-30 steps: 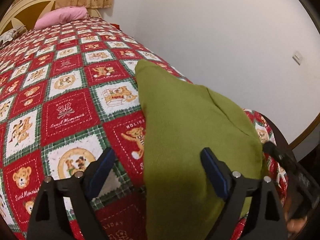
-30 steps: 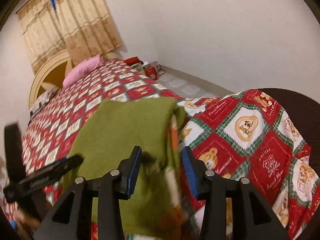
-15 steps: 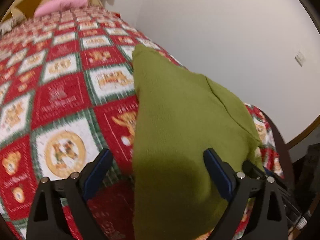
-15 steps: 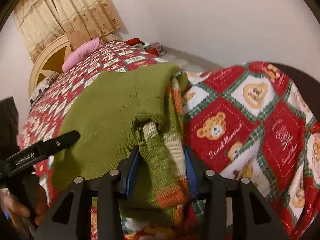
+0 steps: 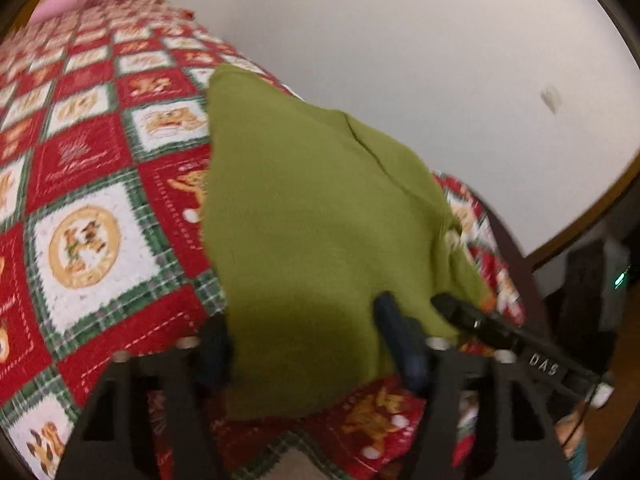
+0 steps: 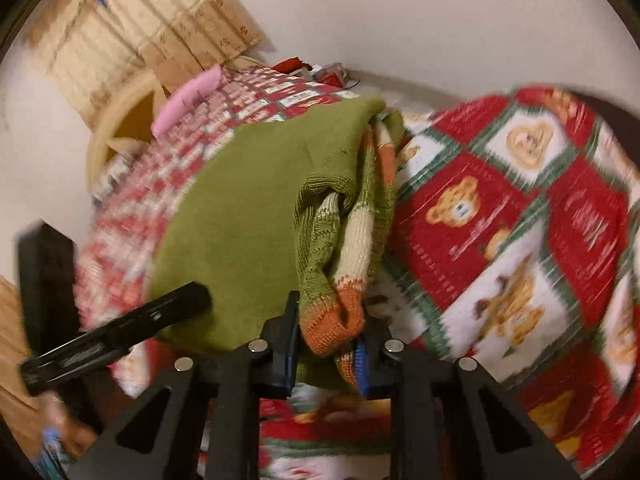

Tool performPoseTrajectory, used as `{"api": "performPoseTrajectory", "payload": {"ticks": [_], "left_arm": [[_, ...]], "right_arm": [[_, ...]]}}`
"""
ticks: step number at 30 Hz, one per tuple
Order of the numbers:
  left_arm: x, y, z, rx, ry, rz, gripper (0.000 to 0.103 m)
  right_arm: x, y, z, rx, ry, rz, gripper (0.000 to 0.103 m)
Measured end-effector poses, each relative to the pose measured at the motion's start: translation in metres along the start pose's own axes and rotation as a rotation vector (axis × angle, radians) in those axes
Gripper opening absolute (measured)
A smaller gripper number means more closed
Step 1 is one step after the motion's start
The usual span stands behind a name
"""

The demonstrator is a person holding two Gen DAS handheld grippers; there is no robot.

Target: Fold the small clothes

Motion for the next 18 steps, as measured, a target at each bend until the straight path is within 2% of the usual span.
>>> {"api": "performPoseTrajectory", "payload": {"ticks": [2, 5, 9, 13, 16, 18], "left_arm": [[0.004, -0.013, 0.003, 0.017, -0.009, -0.023, 0.047], [0.012, -0.023, 0.005, 0.040, 0.013, -0.017, 0.046], [0.004, -0.013, 0.000, -0.021, -0.024, 0.028, 0.046], [-0.015, -0.001, -0.014, -0.067, -0.039, 0.058, 0.048], [-0.022, -0.002, -0.022, -0.062, -0.038, 0.024, 0.051], [-0.022, -0.008, -0.024, -0.065, -0.031, 0.031, 0.056]], "right_arm": [[0.000, 0.000, -0.003, -0.025, 0.043, 0.099, 0.022], [-0.001, 0.004, -0.007, -0.055, 0.084, 0.188, 0.022], [0.014, 0.008, -0.015, -0.092, 0.182, 0.300, 0.021], [0.020, 0.005, -0.021, -0.095, 0.163, 0.269, 0.020], [0.019, -0.001, -0.021, -0.098, 0.134, 0.233, 0.020], [0.019, -0.011, -0.021, -0.089, 0.089, 0.185, 0.020]]}}
Point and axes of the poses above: each gripper's, at about its wrist camera, not at the fingertips, and y roughly the way its jaws point, x to its right, z to its top, the point moved 7 cm from there along y, roughly the way its jaws point, and after that the axes turned 11 degrees about -x, right-handed, at the moved point
